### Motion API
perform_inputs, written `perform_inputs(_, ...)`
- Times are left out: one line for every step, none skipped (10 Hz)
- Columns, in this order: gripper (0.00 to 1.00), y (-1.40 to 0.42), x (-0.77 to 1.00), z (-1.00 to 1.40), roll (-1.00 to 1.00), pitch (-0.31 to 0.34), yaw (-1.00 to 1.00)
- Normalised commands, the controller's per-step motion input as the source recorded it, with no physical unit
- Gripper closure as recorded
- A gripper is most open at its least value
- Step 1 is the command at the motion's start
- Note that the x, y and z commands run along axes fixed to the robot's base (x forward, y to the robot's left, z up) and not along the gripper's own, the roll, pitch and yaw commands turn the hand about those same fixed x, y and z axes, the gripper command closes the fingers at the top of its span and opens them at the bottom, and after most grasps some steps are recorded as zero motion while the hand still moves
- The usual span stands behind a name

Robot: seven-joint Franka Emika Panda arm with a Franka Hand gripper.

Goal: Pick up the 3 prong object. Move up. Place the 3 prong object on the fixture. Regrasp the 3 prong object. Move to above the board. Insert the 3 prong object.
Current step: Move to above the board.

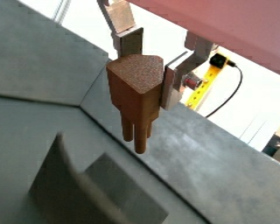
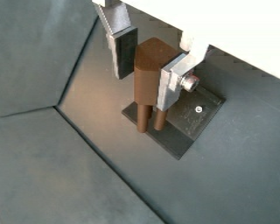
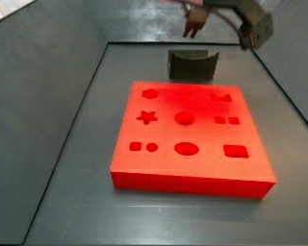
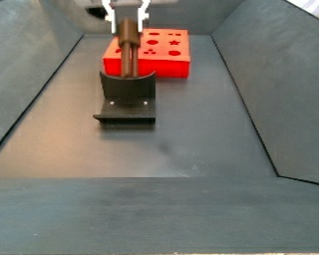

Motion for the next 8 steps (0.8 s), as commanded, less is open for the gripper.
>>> perform_inputs(1.00, -0.05, -0.10, 1.00, -0.07, 0.148, -0.02)
perform_inputs(1.00, -0.05, -0.09, 1.00, -0.05, 0.149, 0.03)
perform_inputs(1.00, -0.04, -0.08, 1.00, -0.04, 0.136, 0.06)
perform_inputs(1.00, -0.04, -0.08, 1.00, -0.04, 0.122, 0.08)
perform_inputs(1.00, -0.04, -0.07, 1.00, -0.04, 0.110, 0.08)
perform_inputs(1.00, -0.04, -0.04, 0.91, -0.04, 0.092, 0.09)
perform_inputs(1.00, -0.03, -0.02, 0.74, -0.03, 0.085, 0.09)
perform_inputs(1.00, -0.03, 0.00, 0.57, -0.04, 0.087, 0.09)
